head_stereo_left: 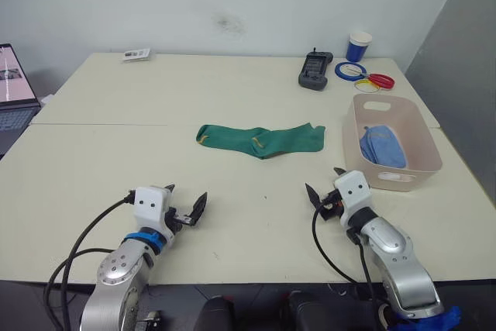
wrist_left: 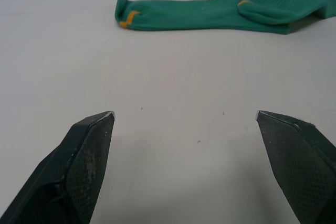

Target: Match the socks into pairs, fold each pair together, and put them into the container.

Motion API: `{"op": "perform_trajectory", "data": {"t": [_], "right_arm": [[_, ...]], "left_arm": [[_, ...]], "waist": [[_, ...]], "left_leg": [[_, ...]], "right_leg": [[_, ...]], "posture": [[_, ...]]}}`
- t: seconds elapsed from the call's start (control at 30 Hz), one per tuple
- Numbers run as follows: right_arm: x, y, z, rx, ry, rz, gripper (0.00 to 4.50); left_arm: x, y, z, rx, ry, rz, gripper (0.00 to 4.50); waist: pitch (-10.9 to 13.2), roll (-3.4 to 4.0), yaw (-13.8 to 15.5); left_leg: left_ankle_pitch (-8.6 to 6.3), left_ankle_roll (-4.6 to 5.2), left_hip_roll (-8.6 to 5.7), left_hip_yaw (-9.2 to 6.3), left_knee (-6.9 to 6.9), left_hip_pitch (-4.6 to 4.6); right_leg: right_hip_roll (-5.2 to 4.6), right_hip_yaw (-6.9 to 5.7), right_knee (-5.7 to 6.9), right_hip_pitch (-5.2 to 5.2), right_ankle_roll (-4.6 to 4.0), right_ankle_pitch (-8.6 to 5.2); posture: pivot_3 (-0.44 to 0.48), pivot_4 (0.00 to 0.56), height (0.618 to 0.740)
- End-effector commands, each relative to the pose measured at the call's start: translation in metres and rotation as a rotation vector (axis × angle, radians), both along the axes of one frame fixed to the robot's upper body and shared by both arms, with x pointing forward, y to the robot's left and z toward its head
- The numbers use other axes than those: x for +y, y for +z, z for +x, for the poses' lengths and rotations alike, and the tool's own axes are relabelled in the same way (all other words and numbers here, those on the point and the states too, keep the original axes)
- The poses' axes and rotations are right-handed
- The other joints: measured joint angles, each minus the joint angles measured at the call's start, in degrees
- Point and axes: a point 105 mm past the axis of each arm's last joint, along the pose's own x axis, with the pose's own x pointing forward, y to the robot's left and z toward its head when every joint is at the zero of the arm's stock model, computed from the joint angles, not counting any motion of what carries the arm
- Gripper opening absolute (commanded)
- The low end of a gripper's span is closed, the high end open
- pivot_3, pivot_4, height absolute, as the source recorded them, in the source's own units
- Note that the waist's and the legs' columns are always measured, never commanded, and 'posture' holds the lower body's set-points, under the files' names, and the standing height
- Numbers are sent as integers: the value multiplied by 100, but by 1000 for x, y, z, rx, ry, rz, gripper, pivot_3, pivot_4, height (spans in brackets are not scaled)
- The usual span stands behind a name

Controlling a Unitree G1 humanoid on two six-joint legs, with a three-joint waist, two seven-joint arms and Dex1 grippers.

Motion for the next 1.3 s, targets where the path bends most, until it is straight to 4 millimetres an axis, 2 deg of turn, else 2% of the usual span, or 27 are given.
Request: {"op": "perform_trajectory", "data": {"t": [0.03,0.1,0.17,0.27,0.4,0.63,0.9,1.1,1.17,1.3], "right_arm": [[0,23,2,-66,33,4,4457],[3,30,1,-59,88,5,4457],[4,38,4,-44,120,-12,4457],[0,46,10,-46,116,-31,4457],[-7,50,16,-54,75,-35,4457],[-7,49,14,-55,55,-37,4457],[-5,47,14,-55,43,-31,4500],[0,41,17,-34,64,-41,4500],[4,37,18,-20,91,-43,4500],[4,35,22,2,122,-29,4500]], "left_arm": [[-26,21,8,-92,-180,134,4500],[-48,33,19,-150,-307,262,4500],[-68,44,42,-185,-354,268,4500],[-89,49,67,-195,-397,277,4500],[-116,39,90,-151,-472,325,4500],[-133,23,116,-157,-479,461,4500],[-142,30,129,-232,-449,446,1935],[-142,37,116,-333,-497,480,7],[-138,35,105,-362,-537,522,7],[-113,32,82,-345,-563,518,7]], "waist": [[0,0,2],[1,-1,17],[0,0,41],[-6,-9,40],[-6,-10,4],[-6,-10,14],[-6,-11,11],[-6,-10,6],[-6,-10,-10],[-6,-10,-6]], "left_leg": [[0,0,-1,0,0,0],[0,0,-4,-1,-2,0],[0,-1,-10,0,-2,-1],[0,0,-26,-1,-1,-9],[0,1,-28,-4,-2,-13],[0,1,-7,-15,-7,-13],[0,0,-12,-9,-2,-14],[1,-1,-10,-9,-3,-11],[1,-1,-10,-9,-2,-10],[2,-2,-1,1,-6,2]], "right_leg": [[1,0,0,0,0,0],[1,-2,-1,0,0,0],[4,-3,-3,1,0,0],[15,-6,-14,6,5,3],[17,-4,-17,4,5,4],[37,-17,-10,-2,3,4],[40,-12,-7,-2,5,4],[40,-11,-2,-2,5,4],[40,-12,1,-2,5,4],[33,0,10,-2,3,4]], "posture": [[0,150,740],[0,150,740],[0,150,740],[0,150,740],[0,150,740],[0,150,740],[0,150,740],[0,150,740],[0,150,740],[0,150,740]]}}
